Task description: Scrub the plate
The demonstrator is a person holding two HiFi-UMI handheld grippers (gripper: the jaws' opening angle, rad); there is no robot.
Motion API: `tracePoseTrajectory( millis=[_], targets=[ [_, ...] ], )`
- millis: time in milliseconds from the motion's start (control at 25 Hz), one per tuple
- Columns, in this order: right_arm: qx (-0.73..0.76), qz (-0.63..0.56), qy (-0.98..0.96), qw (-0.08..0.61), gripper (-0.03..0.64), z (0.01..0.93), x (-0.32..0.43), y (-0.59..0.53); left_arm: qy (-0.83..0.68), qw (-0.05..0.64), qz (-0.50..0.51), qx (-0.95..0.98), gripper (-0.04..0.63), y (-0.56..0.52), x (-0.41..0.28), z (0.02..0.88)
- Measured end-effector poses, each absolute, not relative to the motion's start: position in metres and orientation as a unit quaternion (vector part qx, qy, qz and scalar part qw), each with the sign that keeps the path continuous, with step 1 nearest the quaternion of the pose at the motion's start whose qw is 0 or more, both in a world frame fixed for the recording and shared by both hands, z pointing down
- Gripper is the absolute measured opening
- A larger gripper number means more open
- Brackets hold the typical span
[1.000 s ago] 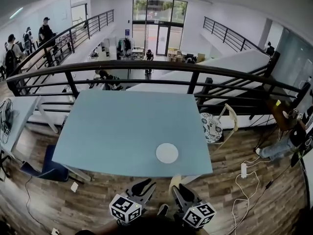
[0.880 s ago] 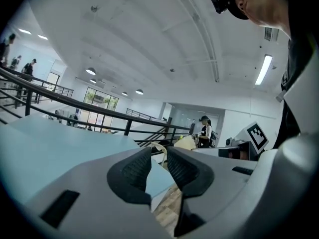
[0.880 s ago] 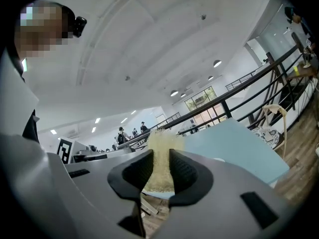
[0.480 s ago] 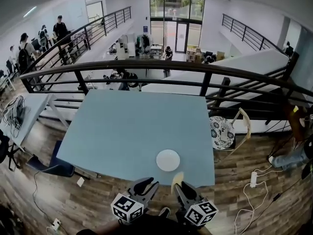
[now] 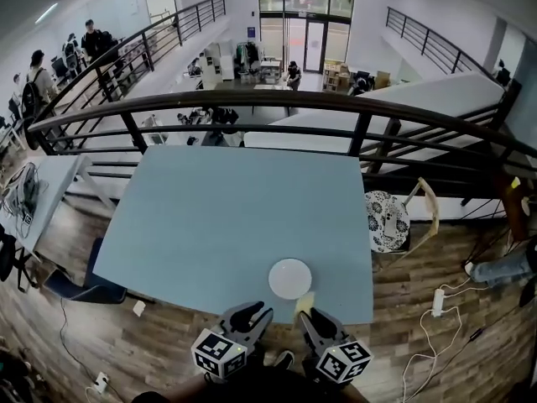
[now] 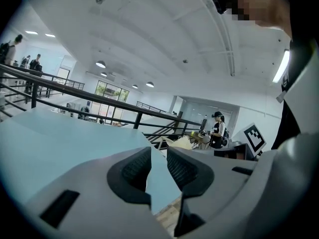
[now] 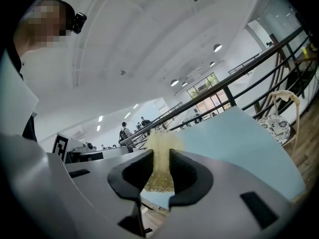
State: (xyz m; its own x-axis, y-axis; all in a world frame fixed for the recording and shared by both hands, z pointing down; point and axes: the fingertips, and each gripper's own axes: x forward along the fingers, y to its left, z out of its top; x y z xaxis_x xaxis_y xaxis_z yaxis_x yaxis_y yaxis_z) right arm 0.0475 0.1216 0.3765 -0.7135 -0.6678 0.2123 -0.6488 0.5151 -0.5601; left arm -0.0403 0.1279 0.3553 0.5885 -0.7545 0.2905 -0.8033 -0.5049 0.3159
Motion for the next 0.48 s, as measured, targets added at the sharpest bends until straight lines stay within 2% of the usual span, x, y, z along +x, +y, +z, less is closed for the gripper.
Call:
tracePoseTrajectory(
  millis=[480],
  targets=[
    [-0.423,-0.331,0.843,-0.024,0.104,0.408,0.007,0.041,-0.412,0.237,0.049,0.879,0.109,0.041,-0.083,0.369]
  ],
)
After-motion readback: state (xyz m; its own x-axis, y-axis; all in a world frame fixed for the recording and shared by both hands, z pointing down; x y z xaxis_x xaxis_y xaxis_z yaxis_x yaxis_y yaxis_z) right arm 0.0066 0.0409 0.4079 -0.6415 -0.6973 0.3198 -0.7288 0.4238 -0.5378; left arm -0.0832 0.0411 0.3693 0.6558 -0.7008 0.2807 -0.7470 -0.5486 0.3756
